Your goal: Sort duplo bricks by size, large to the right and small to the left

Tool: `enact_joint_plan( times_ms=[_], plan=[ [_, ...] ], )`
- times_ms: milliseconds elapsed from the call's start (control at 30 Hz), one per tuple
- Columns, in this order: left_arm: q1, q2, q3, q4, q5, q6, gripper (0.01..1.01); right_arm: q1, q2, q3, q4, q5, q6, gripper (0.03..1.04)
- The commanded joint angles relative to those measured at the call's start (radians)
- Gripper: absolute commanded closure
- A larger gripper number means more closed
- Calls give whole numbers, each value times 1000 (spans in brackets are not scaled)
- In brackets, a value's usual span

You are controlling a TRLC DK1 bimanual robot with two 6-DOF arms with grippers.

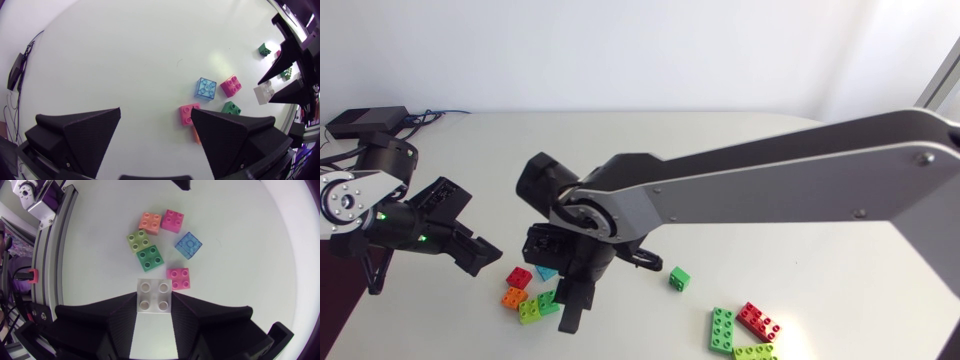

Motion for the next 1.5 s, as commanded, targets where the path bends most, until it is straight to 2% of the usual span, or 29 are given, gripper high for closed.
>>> enact_joint_plan(
  times_ms=[0,233,400,467,533,567,667,700,800,933,1067,1200,1467],
  plan=[
    [24,-12,-19,-7,19,35,51,26,55,48,-44,8,-26,939],
    [51,-6,-17,-7,40,52,51,71,142,154,-111,11,-52,938],
    [68,0,-20,-7,50,64,51,91,179,172,-119,23,-54,926],
    [70,0,-23,-7,50,66,51,97,180,170,-113,33,-54,823],
    [70,0,-28,-7,51,66,51,103,180,166,-110,37,-54,661],
    [70,0,-28,-7,54,66,51,108,180,163,-108,39,-54,613],
    [65,2,-33,-5,56,63,51,121,179,154,-102,46,-54,598],
    [64,2,-33,-5,56,61,51,126,179,149,-98,46,-55,546],
    [58,0,-31,-5,56,58,51,134,177,146,-93,52,-55,256],
    [55,-3,-28,-5,56,55,51,135,153,128,-73,52,-55,161],
    [38,-12,-26,-5,56,41,51,121,85,97,-58,59,-55,139],
    [-2,-24,-28,-5,56,17,51,54,-27,34,-47,100,-40,139],
    [-97,-21,-29,-5,56,-16,51,-136,-203,-219,48,198,55,141]
  ],
)
